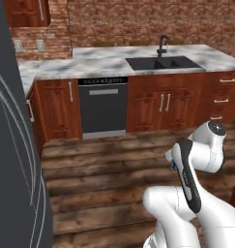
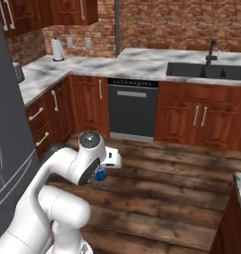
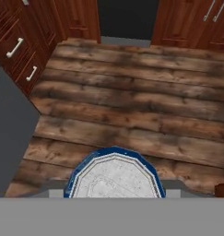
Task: Move the drinks to the dining counter.
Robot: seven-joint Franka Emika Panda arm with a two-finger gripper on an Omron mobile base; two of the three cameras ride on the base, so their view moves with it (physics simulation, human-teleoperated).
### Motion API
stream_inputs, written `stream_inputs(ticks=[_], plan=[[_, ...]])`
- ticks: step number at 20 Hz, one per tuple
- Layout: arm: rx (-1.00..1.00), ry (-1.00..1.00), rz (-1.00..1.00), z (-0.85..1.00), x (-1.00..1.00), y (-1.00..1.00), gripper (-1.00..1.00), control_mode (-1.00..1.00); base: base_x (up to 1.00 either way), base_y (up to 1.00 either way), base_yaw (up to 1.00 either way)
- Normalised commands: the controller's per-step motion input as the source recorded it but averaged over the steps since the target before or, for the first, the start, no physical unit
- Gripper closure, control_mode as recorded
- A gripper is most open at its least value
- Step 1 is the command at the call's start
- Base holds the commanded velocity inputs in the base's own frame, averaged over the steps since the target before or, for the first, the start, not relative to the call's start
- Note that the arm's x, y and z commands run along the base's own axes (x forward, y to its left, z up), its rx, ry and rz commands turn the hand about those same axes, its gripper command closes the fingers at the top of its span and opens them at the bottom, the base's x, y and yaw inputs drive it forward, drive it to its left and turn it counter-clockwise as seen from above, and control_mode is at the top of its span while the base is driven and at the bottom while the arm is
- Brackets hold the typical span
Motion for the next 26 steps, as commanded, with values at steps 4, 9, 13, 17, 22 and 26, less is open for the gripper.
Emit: stream_inputs(ticks=[4, 9, 13, 17, 22, 26], plan=[[0.0, 0.0, 0.0, 0.0, 0.0, 0.0, 1.0, 1.0, 0.92, 0.0, 0.0], [0.0, 0.0, 0.0, 0.0, 0.0, 0.0, 1.0, 1.0, 0.85, -0.05, 0.0], [0.0, 0.0, 0.0, 0.0, 0.0, 0.0, 1.0, 1.0, 0.79, -0.11, 0.0], [0.0, 0.0, 0.0, 0.0, 0.0, 0.0, 1.0, 1.0, 0.73, -0.21, 0.0], [0.0, 0.0, 0.0, 0.0, 0.0, 0.0, 1.0, 1.0, 0.63, -0.34, 0.0], [0.0, 0.0, 0.0, 0.0, 0.0, 0.0, 1.0, 1.0, 0.61, -0.39, 0.0]])
